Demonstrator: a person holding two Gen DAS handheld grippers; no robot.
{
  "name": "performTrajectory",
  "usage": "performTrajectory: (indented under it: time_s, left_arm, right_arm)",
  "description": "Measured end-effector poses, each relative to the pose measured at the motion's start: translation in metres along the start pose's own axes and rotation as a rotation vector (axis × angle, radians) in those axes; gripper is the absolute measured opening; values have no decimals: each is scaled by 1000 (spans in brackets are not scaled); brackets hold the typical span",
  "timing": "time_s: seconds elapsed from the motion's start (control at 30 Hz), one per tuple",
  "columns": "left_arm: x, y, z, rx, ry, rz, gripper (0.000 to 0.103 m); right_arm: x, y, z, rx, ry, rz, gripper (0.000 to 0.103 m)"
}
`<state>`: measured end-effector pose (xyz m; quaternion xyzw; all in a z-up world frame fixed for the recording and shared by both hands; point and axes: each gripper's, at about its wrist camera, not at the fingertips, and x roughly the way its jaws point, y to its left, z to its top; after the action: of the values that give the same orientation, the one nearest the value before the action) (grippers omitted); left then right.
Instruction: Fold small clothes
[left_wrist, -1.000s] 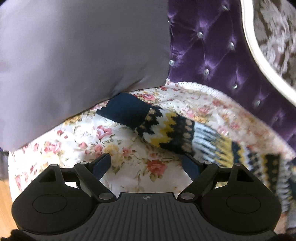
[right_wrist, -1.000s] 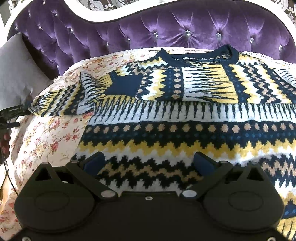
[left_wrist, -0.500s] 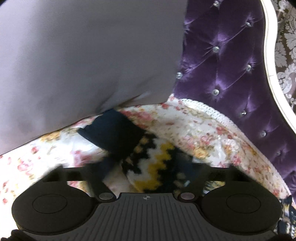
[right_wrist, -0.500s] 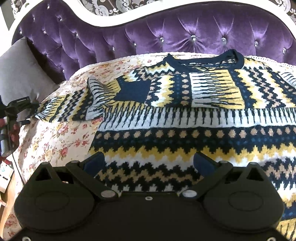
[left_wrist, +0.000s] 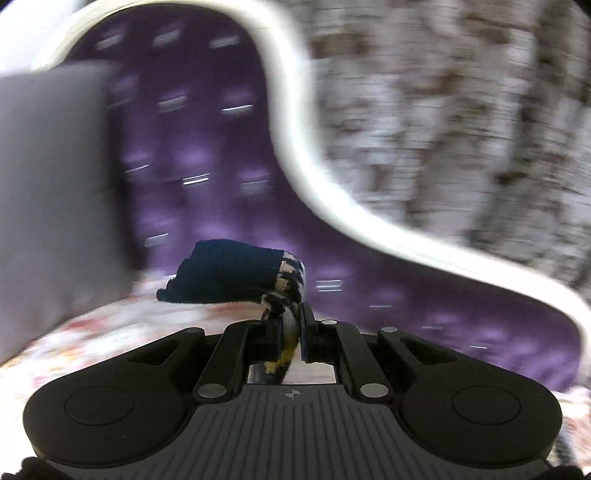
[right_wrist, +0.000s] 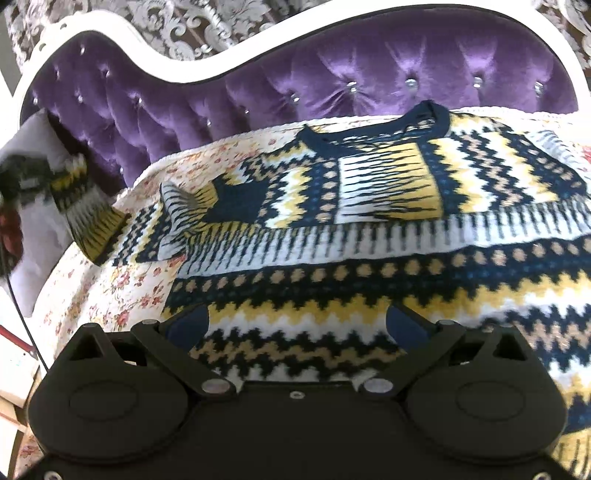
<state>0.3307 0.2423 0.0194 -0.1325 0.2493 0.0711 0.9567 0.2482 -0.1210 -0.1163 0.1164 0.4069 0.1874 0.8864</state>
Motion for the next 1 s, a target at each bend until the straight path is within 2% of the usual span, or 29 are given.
performTrajectory:
  time_s: [0.13, 0.27, 0.37, 0.5, 0.6, 0.73, 0.8, 0.83, 1.0]
  left_arm:
    - [-1, -96, -10, 93, 25, -153, 8]
    - [15, -182, -48, 167, 113, -262, 9]
    - [31, -230, -84, 225, 192, -308, 10]
    - [44, -267, -122, 305, 308, -365, 10]
    - [32, -274, -128, 320, 321, -426, 10]
    - [5, -261, -117, 362, 234, -443, 14]
    - [-5, -243, -113, 360, 197, -392, 27]
    - [-10, -235, -111, 346, 185, -372, 29]
    - [-16, -171, -134, 344, 241, -187, 29]
  right_arm:
    - [-18, -23, 1, 36, -37, 1, 102]
    - [-37, -48, 3, 75, -77, -26, 102]
    - [-49, -68, 3, 114, -102, -39, 102]
    - [-59, -89, 2, 159, -113, -55, 102]
    - [-62, -98, 0, 171, -111, -68, 102]
    - [-61, -104, 2, 162, -110, -78, 102]
    - [-59, -103, 7, 150, -115, -75, 102]
    - [-60, -103, 10, 140, -123, -71, 102]
    - [-48, -93, 35, 77, -169, -31, 102]
